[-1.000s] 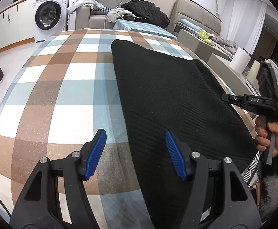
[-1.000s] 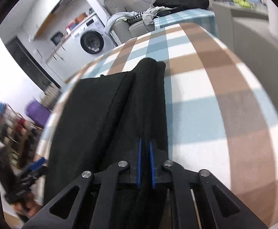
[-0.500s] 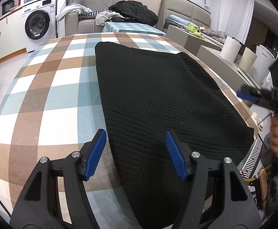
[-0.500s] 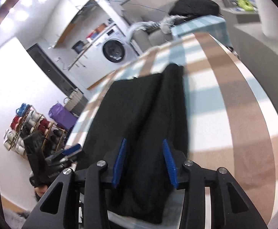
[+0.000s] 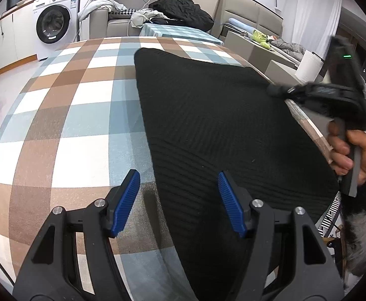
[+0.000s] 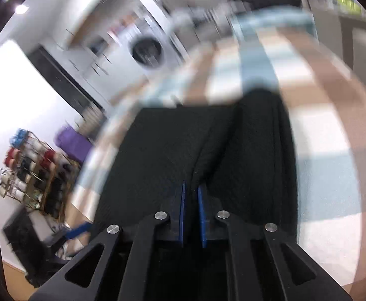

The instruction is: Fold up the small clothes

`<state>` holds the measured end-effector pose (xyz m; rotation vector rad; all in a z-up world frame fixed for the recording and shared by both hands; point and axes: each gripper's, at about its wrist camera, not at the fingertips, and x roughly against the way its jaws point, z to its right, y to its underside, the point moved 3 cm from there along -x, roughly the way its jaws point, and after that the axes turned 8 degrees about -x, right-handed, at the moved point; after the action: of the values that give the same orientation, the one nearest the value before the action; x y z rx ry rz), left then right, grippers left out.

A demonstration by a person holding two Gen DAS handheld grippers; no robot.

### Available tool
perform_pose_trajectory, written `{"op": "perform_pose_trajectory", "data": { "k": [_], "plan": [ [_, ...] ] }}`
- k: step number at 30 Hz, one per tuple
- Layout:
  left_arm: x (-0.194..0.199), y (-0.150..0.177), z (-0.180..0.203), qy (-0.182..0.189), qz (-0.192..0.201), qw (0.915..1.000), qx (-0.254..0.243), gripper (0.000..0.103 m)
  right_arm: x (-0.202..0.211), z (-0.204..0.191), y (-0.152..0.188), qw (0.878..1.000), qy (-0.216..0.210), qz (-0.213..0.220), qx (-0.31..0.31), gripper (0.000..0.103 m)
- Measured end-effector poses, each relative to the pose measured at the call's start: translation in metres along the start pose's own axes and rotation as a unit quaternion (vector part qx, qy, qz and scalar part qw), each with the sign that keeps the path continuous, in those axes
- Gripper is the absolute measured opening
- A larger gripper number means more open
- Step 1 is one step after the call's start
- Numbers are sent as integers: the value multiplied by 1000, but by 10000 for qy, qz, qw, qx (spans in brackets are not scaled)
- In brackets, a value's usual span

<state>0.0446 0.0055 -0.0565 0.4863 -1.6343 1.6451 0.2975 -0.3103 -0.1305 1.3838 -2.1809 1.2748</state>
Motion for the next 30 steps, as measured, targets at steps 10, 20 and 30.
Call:
{"op": "perform_pose_trajectory", "data": {
  "k": [10,20,30],
  "plan": [
    [1,3,9,-44,-38,9998,-195,62,1,28,20,9966,549,-538,-310,16],
    [3,15,13,60,-116,9998,-181,62,54,-4,106,9969,-158,-667,383,28],
    [15,25,11,36,-102,9999,-55,62,58,-1,110,9951,452,-557,677,12]
  ]
}}
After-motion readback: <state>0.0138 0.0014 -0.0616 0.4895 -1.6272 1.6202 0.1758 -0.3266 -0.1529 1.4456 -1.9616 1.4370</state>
